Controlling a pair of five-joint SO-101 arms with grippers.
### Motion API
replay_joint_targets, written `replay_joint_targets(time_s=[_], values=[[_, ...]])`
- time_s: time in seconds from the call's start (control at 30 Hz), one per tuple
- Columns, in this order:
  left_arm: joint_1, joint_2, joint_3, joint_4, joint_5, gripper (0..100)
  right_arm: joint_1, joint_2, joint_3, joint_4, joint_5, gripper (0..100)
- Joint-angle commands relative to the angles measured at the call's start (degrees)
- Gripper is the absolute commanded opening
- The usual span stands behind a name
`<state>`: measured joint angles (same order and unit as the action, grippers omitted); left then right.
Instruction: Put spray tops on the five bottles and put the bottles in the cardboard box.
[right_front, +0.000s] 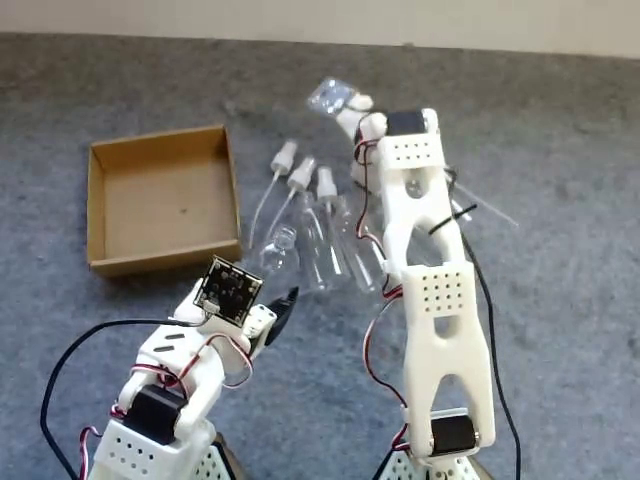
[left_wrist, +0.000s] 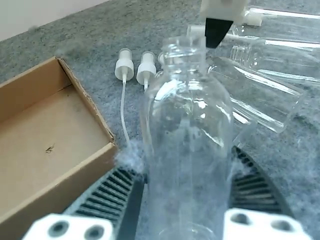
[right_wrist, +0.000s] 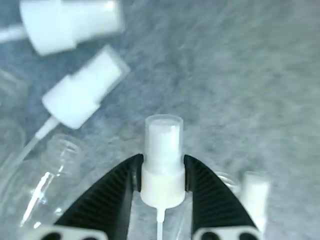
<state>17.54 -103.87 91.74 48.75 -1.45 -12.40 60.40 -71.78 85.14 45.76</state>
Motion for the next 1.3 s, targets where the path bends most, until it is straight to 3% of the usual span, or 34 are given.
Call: replay_joint_targets(time_s=[0.0,0.23,0.37,0.57,0.8,0.9,1.07,1.27], values=[[0.7,-0.7,0.1,-3.0,-0.7,13,0.3,-0.9,-11.0,3.2,-5.5,6.4],[0.3,-0.7,5.4,-15.7,-0.7,12,0.3,-1.0,-26.9,12.4,-7.3,6.3],[0.3,-0.7,5.3,-16.3,-0.7,12,0.5,-3.6,-31.2,15.9,-7.7,6.3],[0.7,-0.7,5.3,-16.1,-0.6,12,1.5,-11.9,-30.7,16.0,-22.5,6.3],[1.0,-0.7,5.3,-17.5,-0.5,12,1.4,-23.8,-30.6,16.1,-32.0,6.3],[4.3,-0.7,5.3,-20.2,-0.5,12,1.5,-28.8,-30.5,16.2,-35.3,6.3],[12.0,-0.6,5.3,-21.8,-0.9,12,1.5,-38.4,-22.3,16.2,-36.5,6.3],[16.0,-0.5,5.3,-26.3,-0.9,12,1.5,-56.0,-4.6,16.1,-40.5,6.3]])
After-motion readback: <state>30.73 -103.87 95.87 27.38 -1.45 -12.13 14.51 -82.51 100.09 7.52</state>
